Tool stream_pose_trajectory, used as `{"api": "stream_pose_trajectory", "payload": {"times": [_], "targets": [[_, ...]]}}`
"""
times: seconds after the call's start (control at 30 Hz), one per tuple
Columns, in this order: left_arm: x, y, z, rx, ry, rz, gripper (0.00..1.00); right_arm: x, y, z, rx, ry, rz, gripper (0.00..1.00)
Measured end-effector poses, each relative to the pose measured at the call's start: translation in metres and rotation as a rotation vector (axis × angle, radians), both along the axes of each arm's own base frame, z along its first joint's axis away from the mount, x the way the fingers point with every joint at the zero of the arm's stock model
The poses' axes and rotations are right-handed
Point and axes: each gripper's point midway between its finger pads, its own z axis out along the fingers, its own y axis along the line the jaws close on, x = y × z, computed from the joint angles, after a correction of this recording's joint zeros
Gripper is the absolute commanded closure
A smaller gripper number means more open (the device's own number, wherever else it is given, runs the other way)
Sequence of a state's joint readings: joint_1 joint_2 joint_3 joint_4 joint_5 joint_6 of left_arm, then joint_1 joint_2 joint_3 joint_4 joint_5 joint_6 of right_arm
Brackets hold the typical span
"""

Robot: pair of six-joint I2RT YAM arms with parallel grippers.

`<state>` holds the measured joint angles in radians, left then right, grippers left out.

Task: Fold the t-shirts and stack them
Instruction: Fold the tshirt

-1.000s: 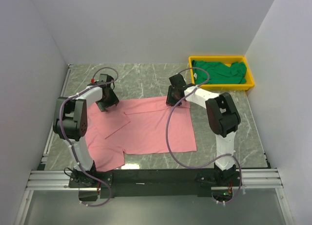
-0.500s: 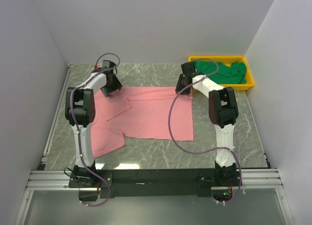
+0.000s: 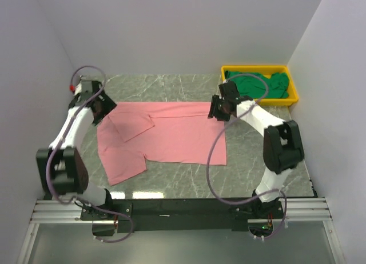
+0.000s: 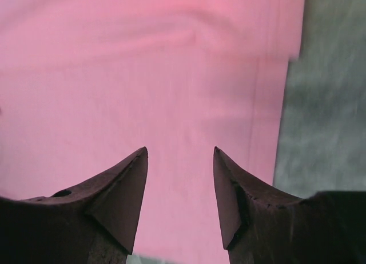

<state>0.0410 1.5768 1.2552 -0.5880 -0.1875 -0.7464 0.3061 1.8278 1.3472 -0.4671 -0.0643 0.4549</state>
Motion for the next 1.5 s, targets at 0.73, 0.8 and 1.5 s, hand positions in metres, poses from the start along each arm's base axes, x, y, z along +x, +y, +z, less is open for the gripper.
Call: {"api": "stream_pose_trajectory", "payload": {"times": [0.73, 0.8, 1.5], "targets": [[-0.141, 0.05, -0.104, 0.0, 0.285, 0.173, 0.36, -0.147, -0.025, -0.022, -0.016, 0.005, 0.076, 0.42], [-0.141, 0.05, -0.108, -0.001, 0.298, 0.174, 0.36, -0.149, -0.026, -0.026, -0.017, 0.011, 0.077, 0.43], [-0.145, 0.06, -0.123, 0.006, 0.361, 0.192, 0.39, -0.17, 0.003, -0.049, -0.017, 0.076, 0.198, 0.51]]}}
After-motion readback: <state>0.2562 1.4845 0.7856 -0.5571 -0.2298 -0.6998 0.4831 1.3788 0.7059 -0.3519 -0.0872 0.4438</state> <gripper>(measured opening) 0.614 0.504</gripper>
